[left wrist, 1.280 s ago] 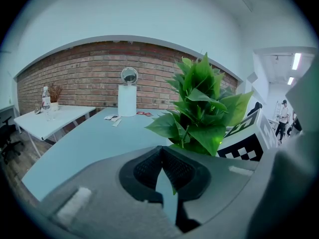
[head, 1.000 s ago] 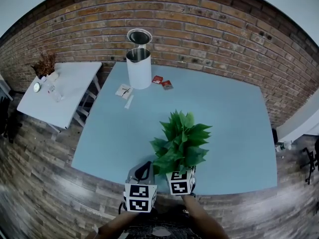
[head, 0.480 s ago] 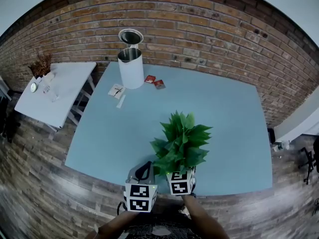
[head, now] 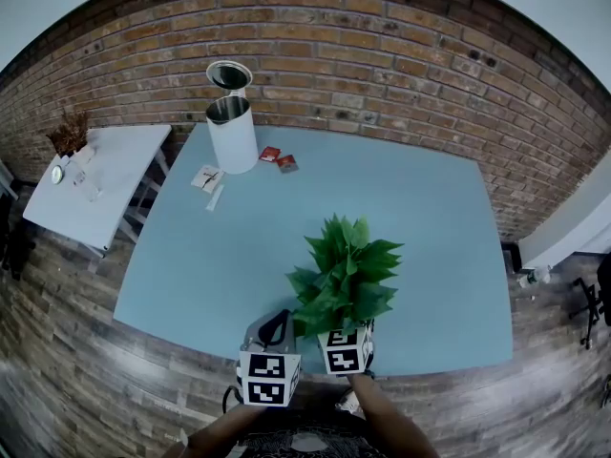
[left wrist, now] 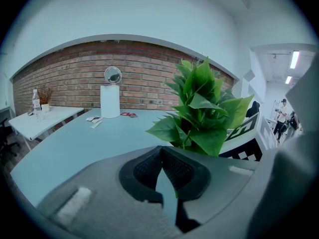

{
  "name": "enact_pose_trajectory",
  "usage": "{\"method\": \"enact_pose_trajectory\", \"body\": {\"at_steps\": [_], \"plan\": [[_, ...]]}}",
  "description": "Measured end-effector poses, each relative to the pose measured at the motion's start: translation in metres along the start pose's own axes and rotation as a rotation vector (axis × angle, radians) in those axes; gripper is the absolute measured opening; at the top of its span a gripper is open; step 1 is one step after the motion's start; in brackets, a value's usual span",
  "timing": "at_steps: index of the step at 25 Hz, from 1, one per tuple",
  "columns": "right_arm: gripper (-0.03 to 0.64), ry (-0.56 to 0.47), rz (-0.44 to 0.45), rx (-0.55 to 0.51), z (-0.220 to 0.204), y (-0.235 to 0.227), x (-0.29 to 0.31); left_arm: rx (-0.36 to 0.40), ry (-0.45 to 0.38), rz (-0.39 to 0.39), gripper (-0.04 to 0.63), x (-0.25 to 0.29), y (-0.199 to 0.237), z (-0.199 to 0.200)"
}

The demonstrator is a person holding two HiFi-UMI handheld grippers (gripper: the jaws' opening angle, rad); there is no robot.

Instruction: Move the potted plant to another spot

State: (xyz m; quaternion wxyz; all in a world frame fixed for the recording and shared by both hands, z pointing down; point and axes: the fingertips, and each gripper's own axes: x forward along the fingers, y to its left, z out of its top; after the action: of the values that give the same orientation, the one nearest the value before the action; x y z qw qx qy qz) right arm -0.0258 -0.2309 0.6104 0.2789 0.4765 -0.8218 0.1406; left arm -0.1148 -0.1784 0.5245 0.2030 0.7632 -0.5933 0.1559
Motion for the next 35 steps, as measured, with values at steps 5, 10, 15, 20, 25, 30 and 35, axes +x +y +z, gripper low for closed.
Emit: {"method": "enact_pose_trajectory", "body": {"at_steps": [5, 10, 15, 20, 25, 30, 35], "plan": [[0.477, -0.002, -0.005, 0.003, -0.004, -0.018, -0.006, 0.006, -0.002, -0.008, 0.000, 0.007, -0.018, 0.004], [0.477, -0.001, -0.003, 0.008, -0.011, -0.040, -0.013, 0.013, 0.001, -0.007, 0.000, 0.015, -0.041, 0.006], [0.477, 0.005, -0.022, 0.008, -0.011, -0.050, -0.017, 0.016, 0.003, -0.013, 0.000, 0.020, -0.047, 0.008], [0.477, 0.002, -0.014, 0.021, -0.016, -0.062, -0.021, 0.023, 0.001, -0.021, 0.000, 0.025, -0.063, 0.010], [0.477, -0.003, -0.017, 0.020, -0.020, -0.069, -0.023, 0.027, 0.002, -0.020, 0.000, 0.028, -0.070, 0.009], [0.477, -0.007, -0.031, 0.013, -0.019, -0.084, -0.030, 0.042, 0.006, -0.007, 0.000, 0.030, -0.080, 0.010], [0.477, -0.001, -0.025, 0.019, -0.023, -0.080, -0.028, 0.030, 0.005, -0.024, 0.000, 0.031, -0.079, 0.008]]}}
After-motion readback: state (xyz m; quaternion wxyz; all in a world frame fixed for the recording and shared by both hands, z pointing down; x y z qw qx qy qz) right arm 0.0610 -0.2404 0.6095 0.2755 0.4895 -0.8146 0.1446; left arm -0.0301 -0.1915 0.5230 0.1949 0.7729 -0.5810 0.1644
